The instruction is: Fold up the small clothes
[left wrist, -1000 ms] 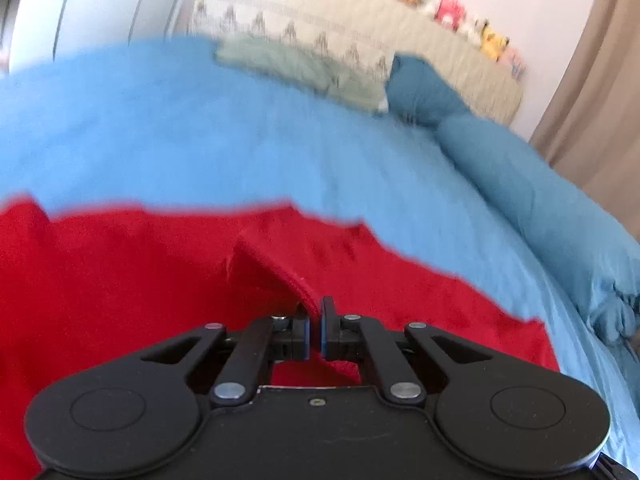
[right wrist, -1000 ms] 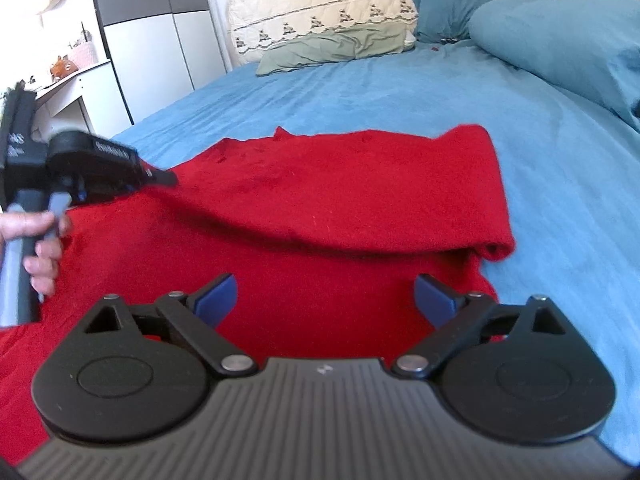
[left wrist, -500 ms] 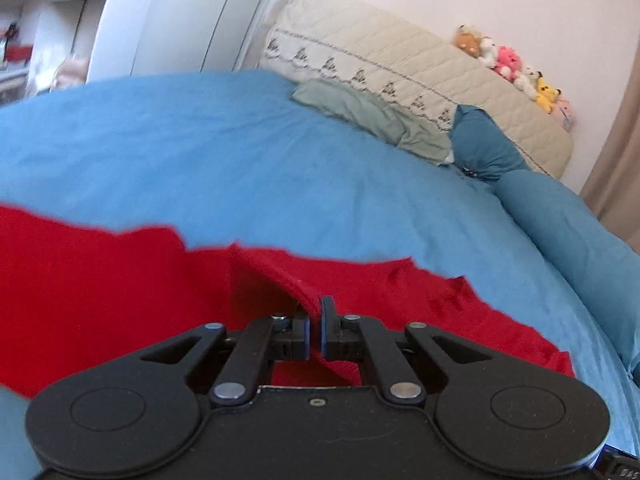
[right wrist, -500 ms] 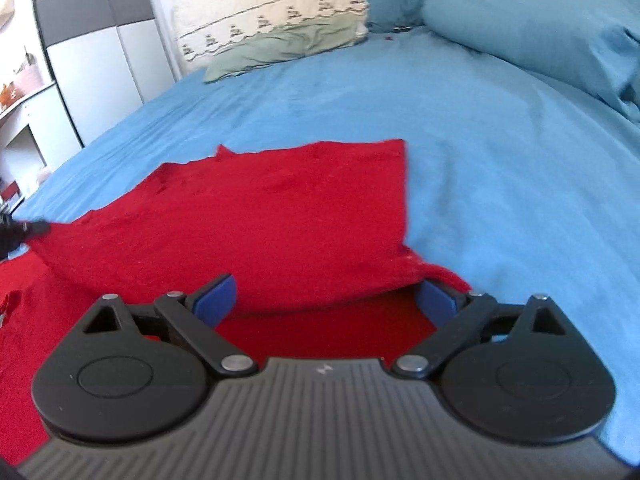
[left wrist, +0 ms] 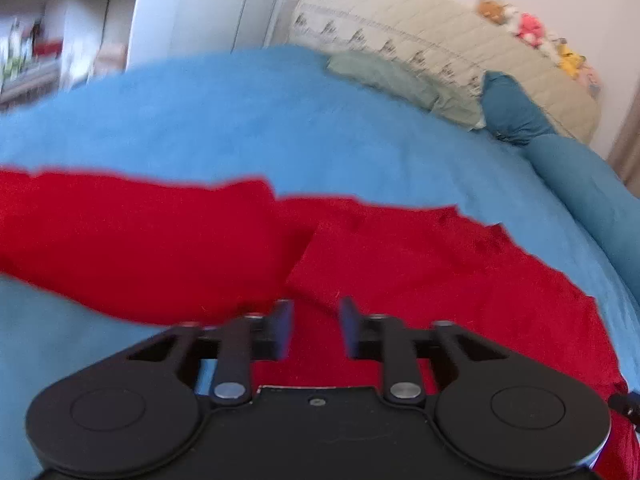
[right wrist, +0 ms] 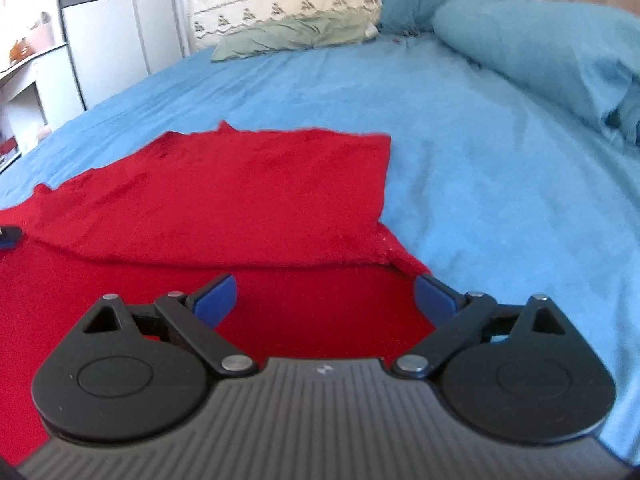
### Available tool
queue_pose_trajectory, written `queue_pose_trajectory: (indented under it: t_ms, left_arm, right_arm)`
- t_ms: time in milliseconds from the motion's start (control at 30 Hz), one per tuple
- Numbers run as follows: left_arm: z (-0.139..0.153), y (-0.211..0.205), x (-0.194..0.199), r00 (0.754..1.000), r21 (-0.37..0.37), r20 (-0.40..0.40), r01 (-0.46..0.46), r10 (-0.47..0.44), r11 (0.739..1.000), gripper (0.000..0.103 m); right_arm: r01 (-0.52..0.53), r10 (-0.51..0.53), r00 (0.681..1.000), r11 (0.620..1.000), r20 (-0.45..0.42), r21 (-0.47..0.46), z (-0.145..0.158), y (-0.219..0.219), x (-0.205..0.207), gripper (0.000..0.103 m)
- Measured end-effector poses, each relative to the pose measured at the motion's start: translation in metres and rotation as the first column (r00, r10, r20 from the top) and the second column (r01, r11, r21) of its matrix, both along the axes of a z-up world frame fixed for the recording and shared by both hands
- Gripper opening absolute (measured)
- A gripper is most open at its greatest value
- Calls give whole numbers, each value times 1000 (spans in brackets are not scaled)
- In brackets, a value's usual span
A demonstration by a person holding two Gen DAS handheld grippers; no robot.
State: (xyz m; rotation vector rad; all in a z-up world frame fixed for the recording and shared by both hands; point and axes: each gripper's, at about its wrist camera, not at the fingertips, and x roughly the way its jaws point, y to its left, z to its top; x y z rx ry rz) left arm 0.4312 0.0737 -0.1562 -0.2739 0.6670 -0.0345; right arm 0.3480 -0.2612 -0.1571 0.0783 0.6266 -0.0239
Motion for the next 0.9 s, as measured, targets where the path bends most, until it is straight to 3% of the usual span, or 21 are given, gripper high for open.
queue_pose_trajectory:
  t_ms: [67,200,333,400,433,500,533,567,633,733,800,867,900]
  left_arm:
    - [14,-3,-4,997,11,61,38,-38,999,78]
    - [23,-15,30,996,57,59,63,-66,996,83]
    - [5,-12,77,996,82,-22,91,-89,993,64]
    - [-4,-10,94,991,72,-65,119,-115,990,63]
    - [-9,-10,99,987,67,-90,136,-129,988,58]
    - [-15,-14,100,983,80,-102,162,-154,983,38]
    - [-16,-18,99,983,105,-98,166,-156,980,22]
    - [-16,-21,97,982,127,-87,177,-167,976,17]
    - [-13,-29,83,982,193,-18,185,-186,964,16]
    - [-6,-44,54,969,346,118,167,-219,923,16]
    - [-9,-52,44,965,442,156,123,-212,888,27]
    - [-16,-51,45,978,485,143,67,-155,872,61]
    - [-17,-48,48,985,481,128,37,-112,876,67]
  right_arm:
    - [-30,31,998,999,52,-21,12,8,-2,103]
    - [-75,75,996,997,49,-7,14,24,31,103]
    - [-85,84,996,996,37,17,3,31,52,103]
    - [-94,94,995,995,28,21,-2,34,59,103]
    - [-97,97,995,995,23,19,-6,36,62,103]
    - [-99,99,995,995,15,15,-11,39,64,103]
    - [-99,99,995,995,12,19,-13,39,64,103]
    - [-99,98,995,995,12,23,-14,39,64,103]
    - [-95,95,995,995,13,26,-15,38,64,103]
    - [-90,89,996,995,21,34,-14,38,64,103]
    - [-87,86,996,995,24,40,-14,37,64,103]
    - [-87,87,996,996,16,37,-15,37,64,103]
    - [-87,87,996,996,14,31,-15,37,63,103]
